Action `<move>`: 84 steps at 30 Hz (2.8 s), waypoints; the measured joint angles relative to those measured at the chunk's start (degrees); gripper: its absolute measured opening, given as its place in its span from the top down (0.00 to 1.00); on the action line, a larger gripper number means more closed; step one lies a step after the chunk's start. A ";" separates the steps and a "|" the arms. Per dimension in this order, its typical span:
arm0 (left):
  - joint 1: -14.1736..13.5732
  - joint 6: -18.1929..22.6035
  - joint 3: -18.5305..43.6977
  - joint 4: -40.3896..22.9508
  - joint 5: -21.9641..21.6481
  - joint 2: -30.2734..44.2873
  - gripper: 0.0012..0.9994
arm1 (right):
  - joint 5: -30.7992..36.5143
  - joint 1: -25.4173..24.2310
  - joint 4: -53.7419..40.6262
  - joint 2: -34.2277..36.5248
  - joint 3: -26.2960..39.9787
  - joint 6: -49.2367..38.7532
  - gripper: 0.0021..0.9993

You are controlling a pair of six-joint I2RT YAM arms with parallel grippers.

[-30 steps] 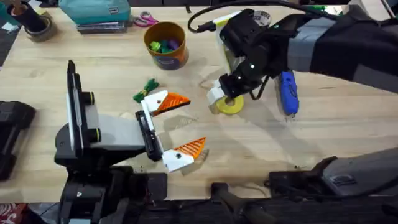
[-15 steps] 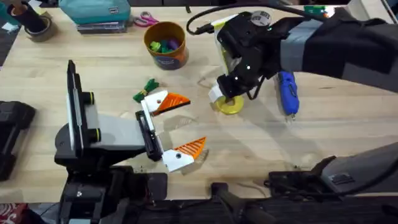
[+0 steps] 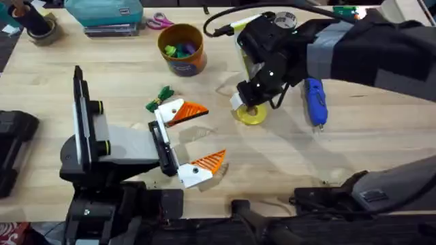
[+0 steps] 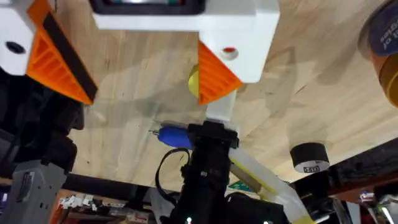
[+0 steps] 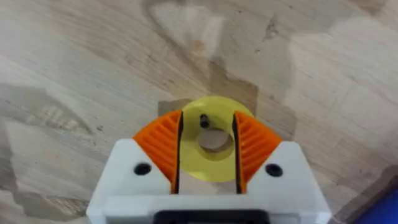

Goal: Pick up the gripper from the table and insert it into the empty holder that is missing its gripper. Then pick up a screw, insert it into the mounting hole, and use the screwdriver to tighten it. Finally, clean up the table by picking up the vegetable and placing it into the bucket.

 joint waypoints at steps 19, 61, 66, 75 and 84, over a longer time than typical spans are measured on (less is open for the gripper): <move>0.00 0.00 0.00 0.02 0.00 0.01 0.01 | 1.03 0.99 1.30 0.00 0.00 0.15 0.84; 0.00 0.00 0.00 0.00 0.00 0.02 0.01 | 2.25 0.99 -17.94 -1.17 16.45 -0.81 1.00; 0.00 0.00 0.00 0.00 0.00 0.01 0.01 | 3.65 0.99 -27.30 -1.66 29.17 -2.70 1.00; 0.00 0.00 0.00 0.00 0.04 0.01 0.01 | 5.15 1.28 -37.04 -1.79 44.85 -5.13 1.00; 0.00 0.00 0.00 -0.02 0.17 0.02 0.01 | 5.32 4.16 -39.68 -2.03 47.80 -7.75 1.00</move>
